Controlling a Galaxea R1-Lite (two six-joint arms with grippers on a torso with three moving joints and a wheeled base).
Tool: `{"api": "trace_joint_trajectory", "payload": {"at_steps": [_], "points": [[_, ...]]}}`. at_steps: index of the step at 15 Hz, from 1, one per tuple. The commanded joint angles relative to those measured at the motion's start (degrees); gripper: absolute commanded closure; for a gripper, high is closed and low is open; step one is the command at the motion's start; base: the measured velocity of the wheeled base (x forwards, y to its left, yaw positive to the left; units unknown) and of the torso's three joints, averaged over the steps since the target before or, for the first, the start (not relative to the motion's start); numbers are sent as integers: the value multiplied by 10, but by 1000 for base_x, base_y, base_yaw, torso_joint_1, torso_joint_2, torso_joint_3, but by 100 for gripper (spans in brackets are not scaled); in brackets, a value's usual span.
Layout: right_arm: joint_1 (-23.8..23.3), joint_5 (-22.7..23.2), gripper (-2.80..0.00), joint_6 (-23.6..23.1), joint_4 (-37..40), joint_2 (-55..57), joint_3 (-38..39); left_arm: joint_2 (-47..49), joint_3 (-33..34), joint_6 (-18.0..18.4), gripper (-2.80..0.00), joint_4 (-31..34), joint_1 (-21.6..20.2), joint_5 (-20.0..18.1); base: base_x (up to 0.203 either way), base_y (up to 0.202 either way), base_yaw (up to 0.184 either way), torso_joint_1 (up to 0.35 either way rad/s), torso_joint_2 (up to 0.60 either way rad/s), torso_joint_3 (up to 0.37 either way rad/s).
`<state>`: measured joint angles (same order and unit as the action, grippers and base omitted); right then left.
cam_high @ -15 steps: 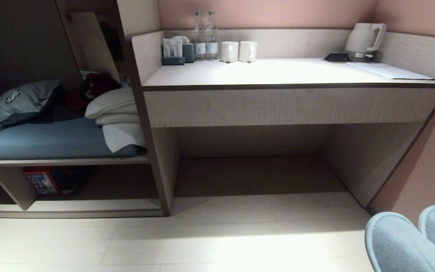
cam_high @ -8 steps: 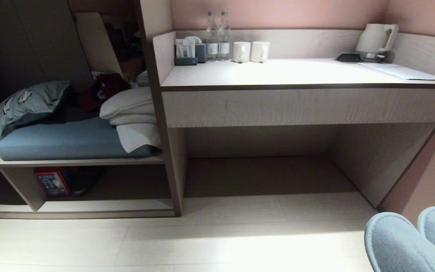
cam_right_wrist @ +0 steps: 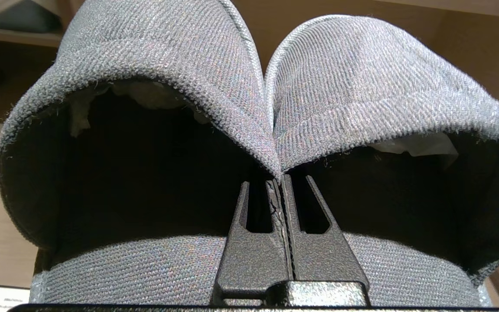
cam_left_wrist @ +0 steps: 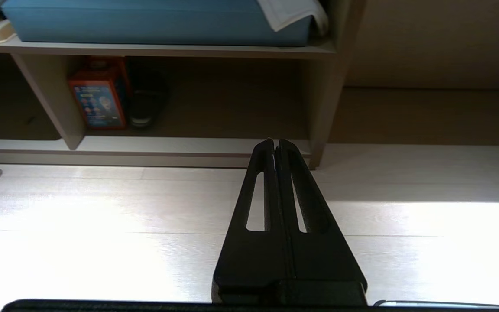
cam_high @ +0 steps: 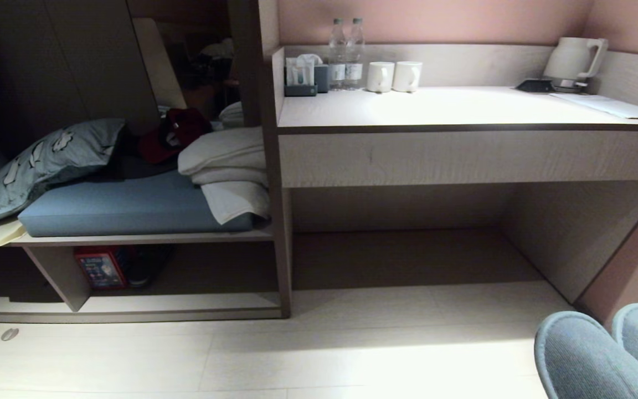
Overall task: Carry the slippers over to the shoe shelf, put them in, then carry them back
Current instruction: Place the slippers into the shoe cabinet
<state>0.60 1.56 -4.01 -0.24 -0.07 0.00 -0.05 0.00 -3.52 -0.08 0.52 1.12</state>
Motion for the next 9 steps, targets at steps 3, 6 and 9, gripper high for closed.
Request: {"api": "trace_joint_trajectory", "payload": {"at_steps": [3, 6, 9], "points": [[0, 0, 0, 0, 0, 0, 0, 0, 0, -1, 0, 0, 0, 0, 0, 196, -4, 2, 3, 3], [0, 0, 0, 0, 0, 0, 0, 0, 0, 0, 0, 0, 0, 0, 0, 195, -2, 3, 1, 6], [0, 0, 0, 0, 0, 0, 0, 0, 0, -1, 0, 0, 0, 0, 0, 197, -4, 4, 4, 2]]}}
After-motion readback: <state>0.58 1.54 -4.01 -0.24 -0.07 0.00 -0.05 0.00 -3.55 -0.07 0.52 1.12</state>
